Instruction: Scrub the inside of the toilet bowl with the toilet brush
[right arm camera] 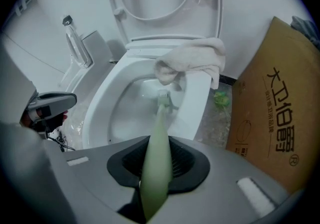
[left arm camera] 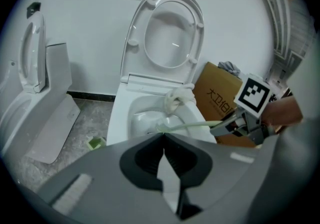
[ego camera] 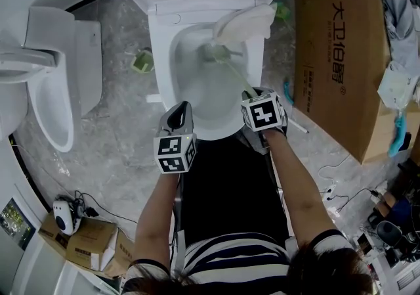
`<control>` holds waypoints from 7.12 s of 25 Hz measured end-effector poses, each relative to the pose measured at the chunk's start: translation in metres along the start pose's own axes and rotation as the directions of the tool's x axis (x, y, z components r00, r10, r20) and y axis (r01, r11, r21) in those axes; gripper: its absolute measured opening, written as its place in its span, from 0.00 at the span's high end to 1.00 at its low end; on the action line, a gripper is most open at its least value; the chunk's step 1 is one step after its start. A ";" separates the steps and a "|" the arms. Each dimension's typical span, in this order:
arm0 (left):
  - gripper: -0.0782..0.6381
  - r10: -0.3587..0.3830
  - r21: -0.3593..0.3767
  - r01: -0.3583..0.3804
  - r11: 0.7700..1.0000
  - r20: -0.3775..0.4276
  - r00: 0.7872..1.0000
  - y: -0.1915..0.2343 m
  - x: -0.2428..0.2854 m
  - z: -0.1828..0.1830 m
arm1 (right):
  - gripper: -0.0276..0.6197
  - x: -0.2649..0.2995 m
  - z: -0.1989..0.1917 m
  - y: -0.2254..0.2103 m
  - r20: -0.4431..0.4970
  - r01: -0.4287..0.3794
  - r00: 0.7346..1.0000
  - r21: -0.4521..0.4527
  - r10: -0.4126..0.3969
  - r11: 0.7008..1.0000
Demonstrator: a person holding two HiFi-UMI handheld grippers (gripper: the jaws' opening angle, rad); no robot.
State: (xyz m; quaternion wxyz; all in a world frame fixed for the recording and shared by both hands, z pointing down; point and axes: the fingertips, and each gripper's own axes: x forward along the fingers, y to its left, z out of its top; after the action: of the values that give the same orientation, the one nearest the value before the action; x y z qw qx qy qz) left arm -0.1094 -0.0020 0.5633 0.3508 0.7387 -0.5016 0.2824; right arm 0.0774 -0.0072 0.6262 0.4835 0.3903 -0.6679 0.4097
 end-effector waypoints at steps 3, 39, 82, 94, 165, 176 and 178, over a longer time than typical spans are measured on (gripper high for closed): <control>0.89 -0.002 0.002 0.002 1.000 0.002 1.000 -0.006 -0.001 -0.001 | 0.84 -0.002 -0.006 0.000 -0.024 0.008 1.000 -0.022 -0.009 1.000; 0.89 0.035 -0.047 -0.035 0.998 -0.004 0.999 -0.003 -0.042 -0.044 | 0.84 -0.024 -0.074 0.071 -0.246 -0.157 0.962 -0.154 0.116 0.976; 0.89 0.013 -0.169 -0.005 0.986 0.048 0.999 0.017 -0.019 0.001 | 0.84 -0.013 0.036 0.083 0.060 -0.143 0.986 -0.160 0.154 0.977; 0.89 0.010 -0.144 -0.002 0.990 0.061 0.998 0.016 -0.008 0.014 | 0.84 0.001 0.049 0.064 0.077 -0.076 0.993 -0.199 0.093 0.977; 0.89 0.015 -0.176 -0.013 0.984 0.009 1.000 0.005 -0.059 -0.031 | 0.84 -0.063 -0.088 0.066 -0.441 -0.165 0.895 -0.466 -0.066 0.869; 0.89 0.026 -0.197 -0.024 0.980 0.005 1.000 0.012 -0.059 -0.037 | 0.84 -0.046 -0.073 0.096 -0.376 -0.228 0.924 -0.391 0.072 0.892; 0.89 0.025 -0.200 -0.023 0.980 0.007 1.000 0.013 -0.058 -0.036 | 0.84 -0.041 -0.066 0.098 -0.360 -0.226 0.929 -0.386 0.079 0.894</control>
State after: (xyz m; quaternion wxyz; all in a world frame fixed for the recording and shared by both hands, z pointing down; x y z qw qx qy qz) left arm -0.1433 0.0551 0.5437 0.4174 0.6948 -0.5380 0.2315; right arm 0.0186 0.0939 0.5827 0.6284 0.1469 -0.6771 0.3535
